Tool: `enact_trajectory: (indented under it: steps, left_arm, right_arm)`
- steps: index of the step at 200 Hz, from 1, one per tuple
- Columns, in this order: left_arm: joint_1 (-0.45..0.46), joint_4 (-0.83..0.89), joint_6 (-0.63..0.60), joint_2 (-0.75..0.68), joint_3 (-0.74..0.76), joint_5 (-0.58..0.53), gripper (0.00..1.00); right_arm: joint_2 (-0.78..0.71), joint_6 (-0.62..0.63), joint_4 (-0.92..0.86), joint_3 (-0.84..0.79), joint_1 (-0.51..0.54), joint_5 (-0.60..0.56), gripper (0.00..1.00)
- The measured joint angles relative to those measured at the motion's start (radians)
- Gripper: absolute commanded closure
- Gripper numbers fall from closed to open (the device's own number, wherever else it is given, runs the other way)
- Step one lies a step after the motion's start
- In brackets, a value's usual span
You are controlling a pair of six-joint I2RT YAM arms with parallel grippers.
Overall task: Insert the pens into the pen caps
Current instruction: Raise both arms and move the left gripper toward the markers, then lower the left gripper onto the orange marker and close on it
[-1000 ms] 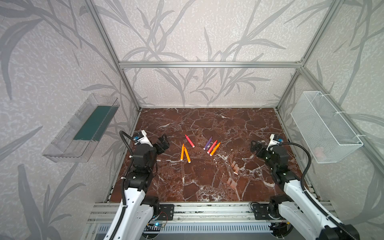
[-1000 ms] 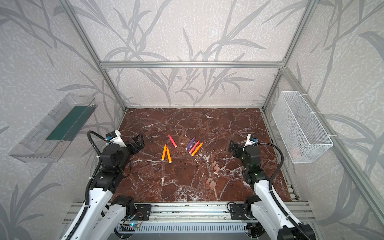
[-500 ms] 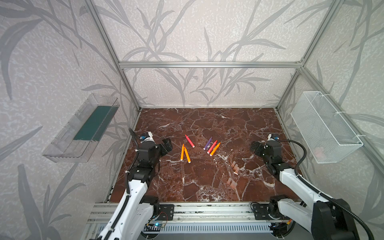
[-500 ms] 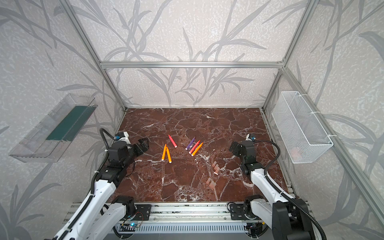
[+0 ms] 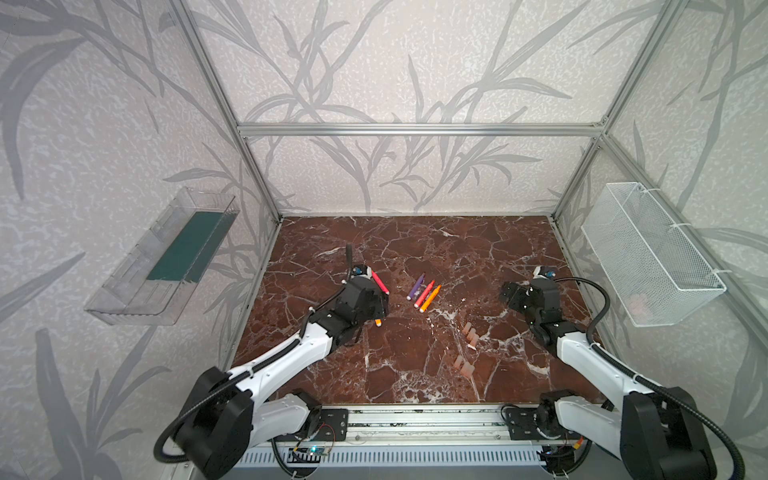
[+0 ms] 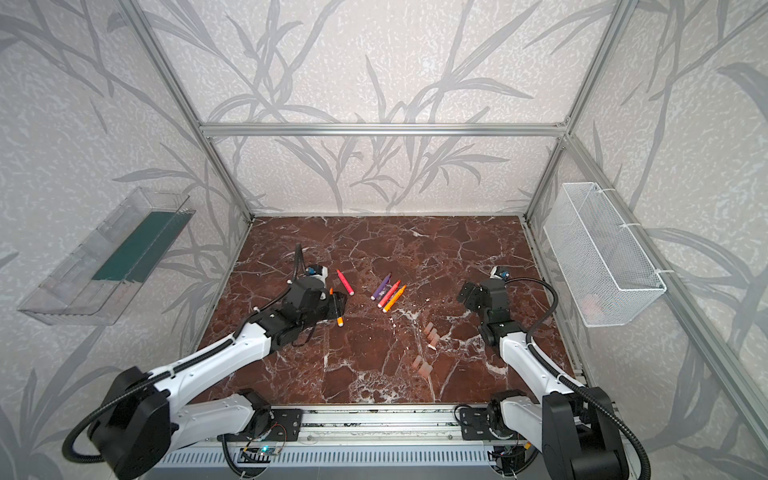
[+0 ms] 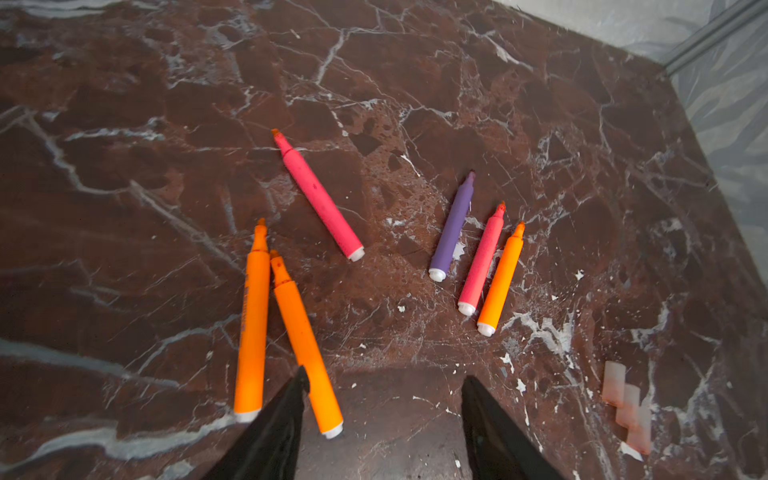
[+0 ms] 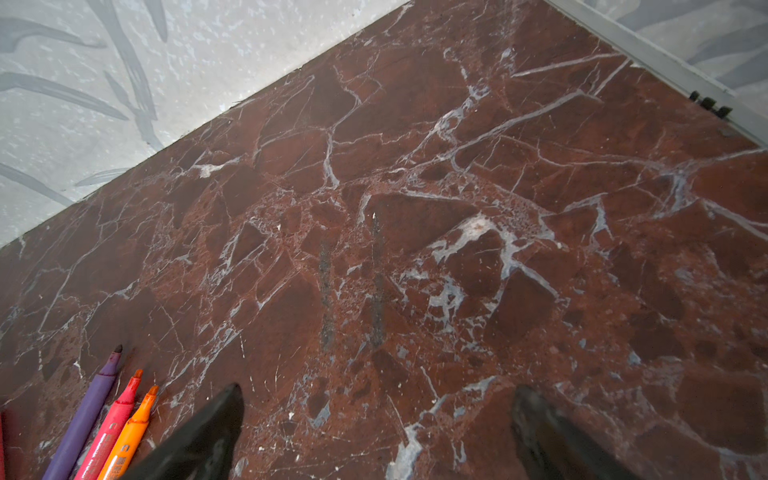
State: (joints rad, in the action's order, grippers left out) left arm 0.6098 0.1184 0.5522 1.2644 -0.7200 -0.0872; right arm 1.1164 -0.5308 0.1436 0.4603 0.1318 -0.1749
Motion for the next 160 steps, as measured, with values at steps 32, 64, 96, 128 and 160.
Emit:
enact_trajectory:
  steps: [32, 64, 96, 128, 160]
  left_arm:
    - [0.089, 0.003, -0.053, 0.166, -0.121, -0.021, 0.51]
    - [0.184, 0.029, -0.108, 0.328, -0.251, -0.024, 0.56]
    - [0.247, 0.079, -0.15, 0.484, -0.387, -0.042, 0.64]
    - [0.266, 0.116, -0.168, 0.591, -0.465, -0.063, 0.65]
    - [0.265, 0.155, -0.178, 0.646, -0.507, -0.091, 0.65]
  right_arm:
    - [0.0, 0.0, 0.0, 0.001, 0.0, 0.0, 0.02]
    - [0.002, 0.0, 0.0, 0.001, 0.001, 0.0, 0.02]
    - [0.003, 0.0, -0.002, 0.001, 0.001, 0.0, 0.02]
    - [0.003, 0.0, -0.003, 0.001, 0.001, 0.0, 0.02]
    - [0.003, 0.0, -0.003, 0.001, 0.001, 0.0, 0.02]
